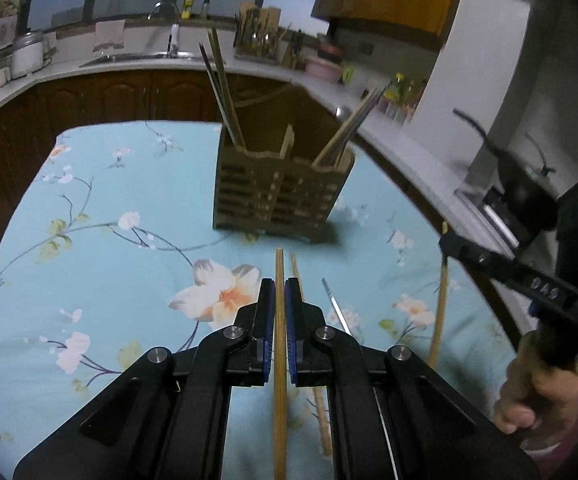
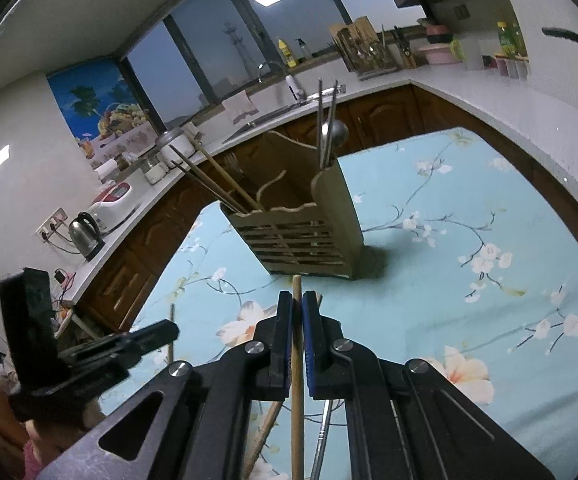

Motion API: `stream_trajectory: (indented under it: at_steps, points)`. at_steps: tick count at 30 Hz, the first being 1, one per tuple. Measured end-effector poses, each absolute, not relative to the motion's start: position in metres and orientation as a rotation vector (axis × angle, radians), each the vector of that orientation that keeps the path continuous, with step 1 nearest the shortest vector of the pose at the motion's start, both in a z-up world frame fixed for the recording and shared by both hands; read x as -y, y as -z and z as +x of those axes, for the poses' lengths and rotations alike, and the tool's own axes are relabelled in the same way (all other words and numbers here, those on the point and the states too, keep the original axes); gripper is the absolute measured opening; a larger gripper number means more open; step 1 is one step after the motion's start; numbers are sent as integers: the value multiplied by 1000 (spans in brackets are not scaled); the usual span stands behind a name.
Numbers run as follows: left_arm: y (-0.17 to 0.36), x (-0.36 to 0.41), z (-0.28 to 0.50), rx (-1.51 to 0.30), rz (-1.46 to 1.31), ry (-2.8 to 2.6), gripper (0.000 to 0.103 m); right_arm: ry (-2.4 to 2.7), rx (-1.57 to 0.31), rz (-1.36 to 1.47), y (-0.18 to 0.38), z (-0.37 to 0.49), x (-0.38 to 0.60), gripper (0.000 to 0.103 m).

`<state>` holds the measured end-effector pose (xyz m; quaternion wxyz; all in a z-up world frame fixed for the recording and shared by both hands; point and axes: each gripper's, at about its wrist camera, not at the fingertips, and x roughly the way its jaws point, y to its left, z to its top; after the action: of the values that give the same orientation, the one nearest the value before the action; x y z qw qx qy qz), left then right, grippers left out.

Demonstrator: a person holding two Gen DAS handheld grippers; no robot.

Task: Organize utensils
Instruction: 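Lift the wooden chopstick with the left tool while the right tool carries its chopstick over the holder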

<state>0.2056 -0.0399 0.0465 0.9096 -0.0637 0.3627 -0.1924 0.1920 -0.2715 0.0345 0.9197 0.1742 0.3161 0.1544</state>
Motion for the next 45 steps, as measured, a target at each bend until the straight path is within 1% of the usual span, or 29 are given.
stream_trajectory:
  at_steps: [10, 20, 34, 45]
  points:
    - [-84, 12, 187, -645, -207, 392, 4, -342, -559, 336, -70, 178, 269, 5]
    - [-102, -2, 180, -576, -243, 377, 4, -350, -523, 324, -81, 176, 266, 5]
    - [-117, -11, 190, -509, -279, 350, 4, -332, -481, 328, -96, 182, 277, 5]
    - [-151, -9, 212, -407, -256, 334, 4, -323, -411, 296, -127, 198, 285, 5]
